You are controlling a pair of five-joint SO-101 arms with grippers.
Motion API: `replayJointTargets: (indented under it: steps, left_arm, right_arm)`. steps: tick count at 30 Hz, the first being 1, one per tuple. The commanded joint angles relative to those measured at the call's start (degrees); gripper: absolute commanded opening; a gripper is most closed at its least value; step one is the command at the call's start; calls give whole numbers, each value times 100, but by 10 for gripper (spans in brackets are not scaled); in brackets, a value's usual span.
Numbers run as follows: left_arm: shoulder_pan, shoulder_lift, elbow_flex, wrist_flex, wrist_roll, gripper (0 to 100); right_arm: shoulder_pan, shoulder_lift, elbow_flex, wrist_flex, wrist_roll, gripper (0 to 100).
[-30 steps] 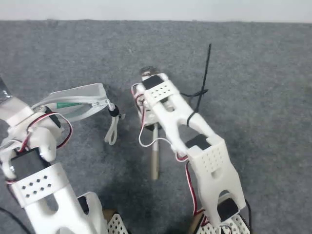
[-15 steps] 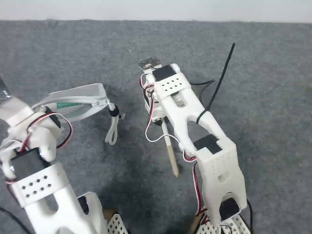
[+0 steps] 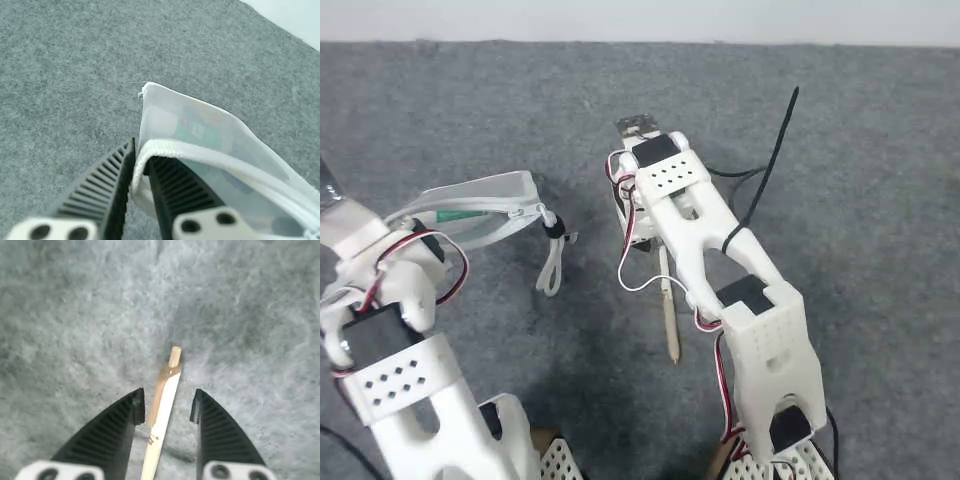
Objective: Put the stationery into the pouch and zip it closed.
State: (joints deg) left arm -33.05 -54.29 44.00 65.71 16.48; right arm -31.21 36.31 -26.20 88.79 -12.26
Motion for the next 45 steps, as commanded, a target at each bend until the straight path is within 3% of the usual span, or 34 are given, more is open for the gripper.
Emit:
replayJointTargets:
  steps: [1, 10, 15, 21, 31, 45]
  left_arm:
    - [-18, -26, -66, -211, 62, 12]
    - [-18, -26, -66, -211, 62, 12]
    - [-18, -26, -66, -202, 62, 12]
    - [-18, -26, -66, -202, 62, 12]
    - [-9, -26, -66, -202, 62, 12]
    - [334, -26, -13, -193, 53, 12]
  right_arm:
    - [-198, -101, -70, -4, -114, 151]
    - [-259, 822, -79, -22, -114, 145]
    - [-259, 989, -97, -136, -105, 6]
    - [-374, 936, -369, -57, -141, 6]
    - [-725, 558, -1574, 1332, -536, 6]
    - [-796, -857, -721, 1402, -536, 6]
